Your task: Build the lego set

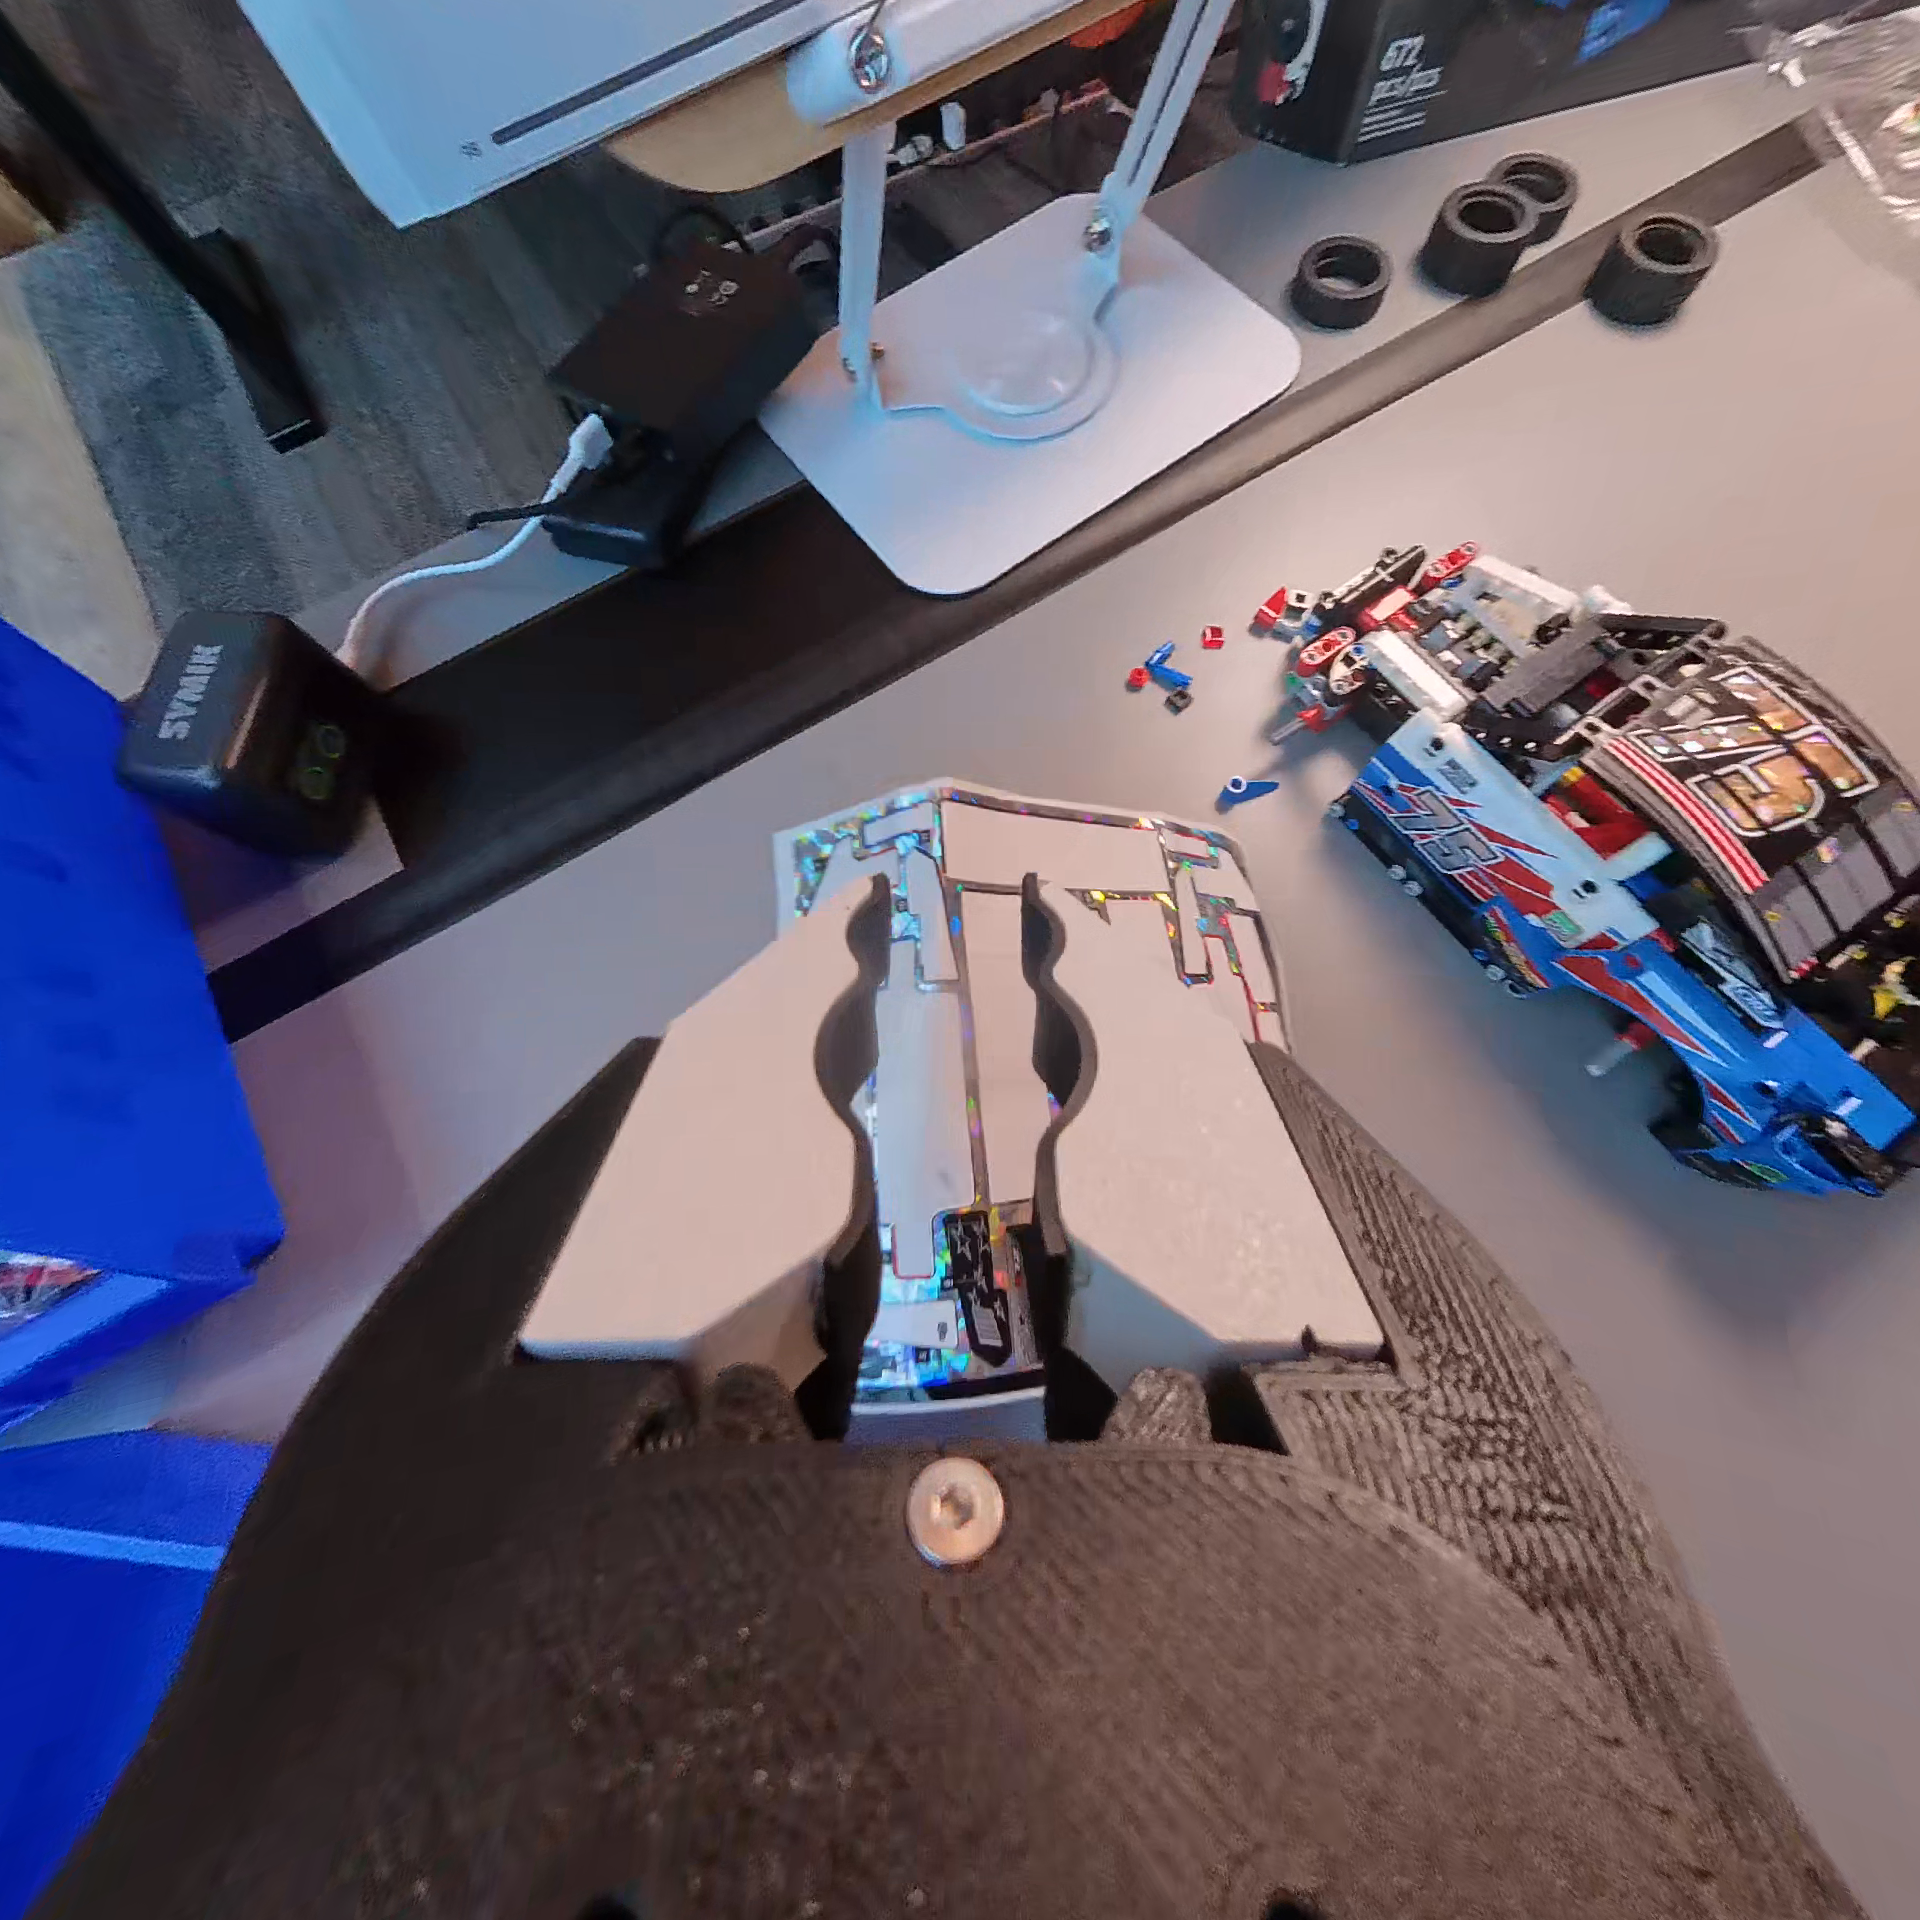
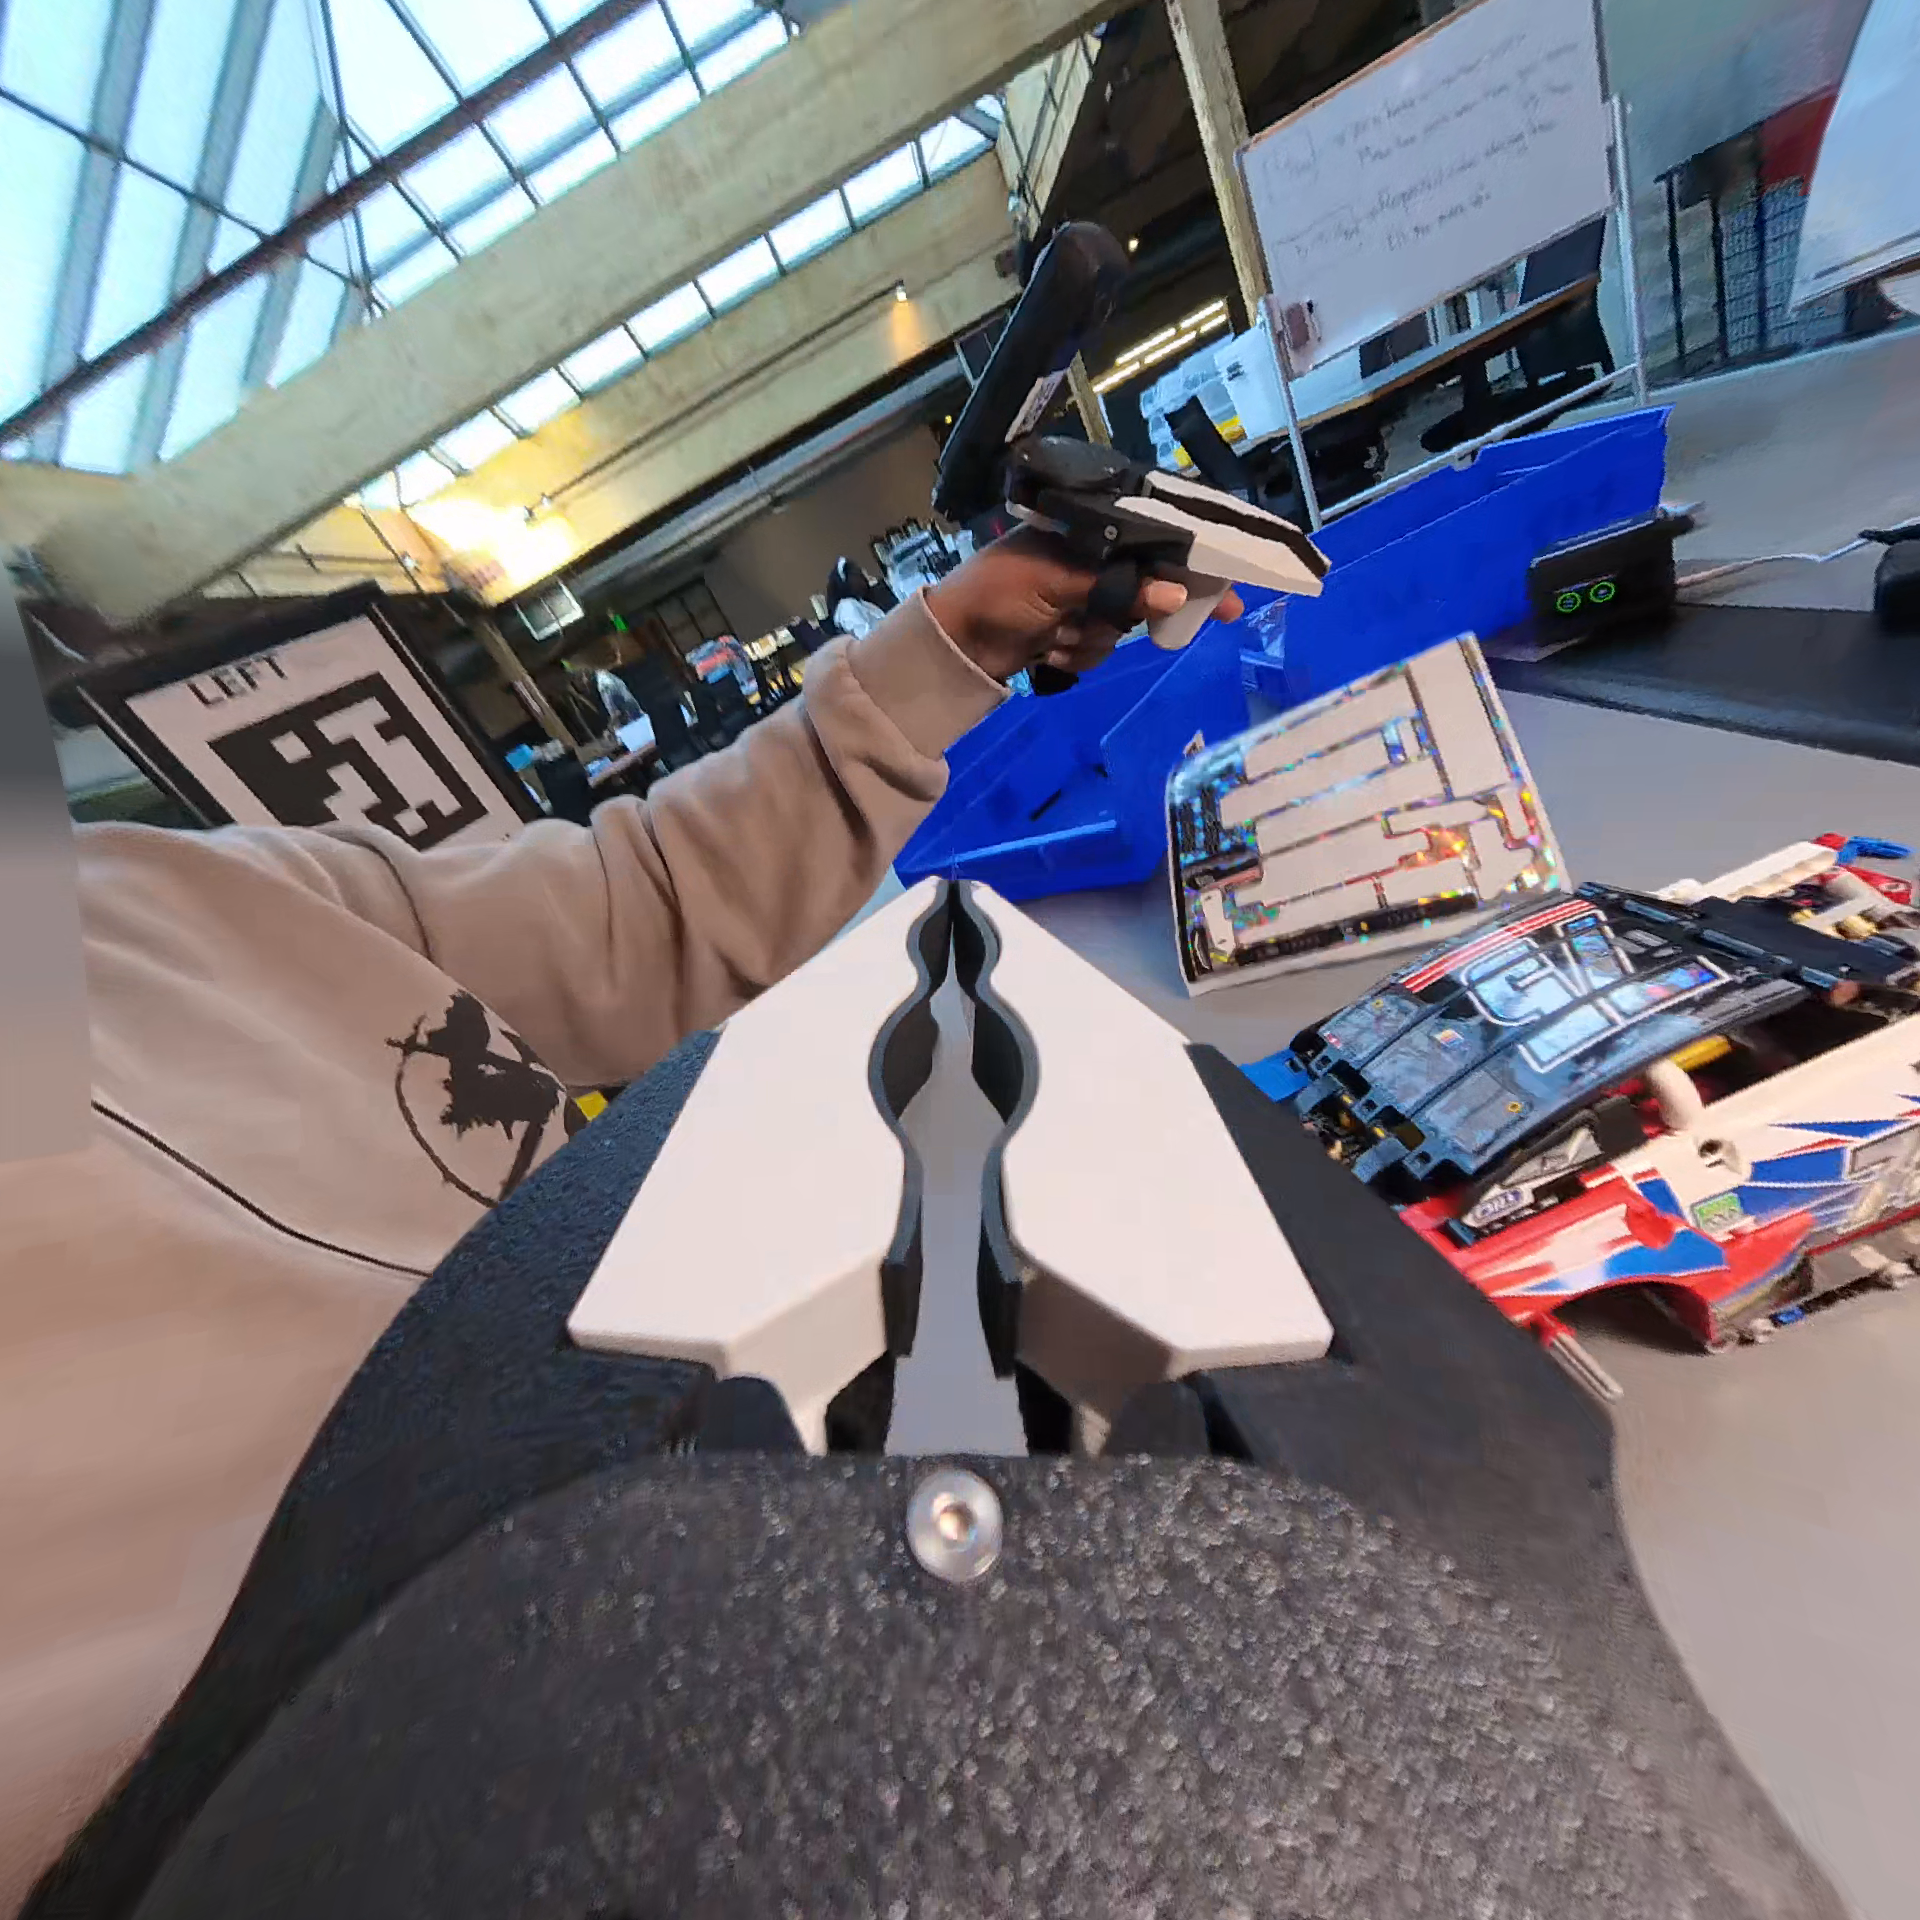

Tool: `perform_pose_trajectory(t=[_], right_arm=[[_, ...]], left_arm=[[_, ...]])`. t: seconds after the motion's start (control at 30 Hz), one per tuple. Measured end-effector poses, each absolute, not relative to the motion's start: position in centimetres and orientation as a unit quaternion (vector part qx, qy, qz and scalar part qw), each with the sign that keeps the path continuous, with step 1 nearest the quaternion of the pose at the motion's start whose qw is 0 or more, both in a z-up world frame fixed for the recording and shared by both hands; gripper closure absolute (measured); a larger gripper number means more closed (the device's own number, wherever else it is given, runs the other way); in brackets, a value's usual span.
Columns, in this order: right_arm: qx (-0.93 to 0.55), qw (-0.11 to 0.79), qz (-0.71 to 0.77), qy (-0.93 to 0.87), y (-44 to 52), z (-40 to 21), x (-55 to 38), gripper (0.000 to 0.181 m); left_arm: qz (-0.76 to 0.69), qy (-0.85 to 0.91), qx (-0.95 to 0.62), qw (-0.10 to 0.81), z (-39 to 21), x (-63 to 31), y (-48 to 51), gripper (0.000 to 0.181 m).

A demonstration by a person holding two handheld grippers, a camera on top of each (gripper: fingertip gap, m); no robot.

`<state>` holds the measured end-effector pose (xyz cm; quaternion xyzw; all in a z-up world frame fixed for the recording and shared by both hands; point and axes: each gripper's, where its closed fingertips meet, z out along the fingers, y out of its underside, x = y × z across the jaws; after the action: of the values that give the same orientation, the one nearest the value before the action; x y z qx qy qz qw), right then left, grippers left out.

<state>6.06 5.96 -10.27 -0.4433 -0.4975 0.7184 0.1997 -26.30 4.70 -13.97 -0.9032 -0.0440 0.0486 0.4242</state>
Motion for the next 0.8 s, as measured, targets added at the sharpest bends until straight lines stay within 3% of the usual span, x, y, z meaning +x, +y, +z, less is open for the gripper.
perform_pose_trajectory(t=[0.17, 0.37, 0.53, 0.57, 0.63, 0.8], right_arm=[[-0.449, 0.176, 0.753, -0.447, 7.1, -9.8, 6.2, 0.181], [-0.434, 0.148, 0.798, -0.392, 7.4, -9.0, 6.3, 0.181], [-0.413, 0.109, 0.833, -0.351, 6.6, -8.8, 5.9, 0.181], [-0.412, 0.103, 0.834, -0.352, 6.3, -9.1, 5.8, 0.181], [-0.414, 0.097, 0.832, -0.357, 5.9, -9.5, 5.7, 0.181], [-0.428, 0.137, 0.797, -0.403, 6.3, -11.0, 5.4, 0.181]], left_arm=[[0.008, 0.018, -0.884, 0.466, -13.6, -21.1, 5.7, 0.156], [-0.278, 0.154, -0.785, 0.531, -13.5, -3.2, 3.7, 0.154], [-0.409, 0.182, -0.718, 0.534, -14.7, 4.2, 2.7, 0.146], [-0.417, 0.183, -0.712, 0.534, -14.8, 4.7, 2.8, 0.150], [-0.426, 0.188, -0.700, 0.542, -14.5, 4.9, 2.7, 0.177], [-0.431, 0.192, -0.720, 0.509, -14.8, 4.1, 2.0, 0.181]])
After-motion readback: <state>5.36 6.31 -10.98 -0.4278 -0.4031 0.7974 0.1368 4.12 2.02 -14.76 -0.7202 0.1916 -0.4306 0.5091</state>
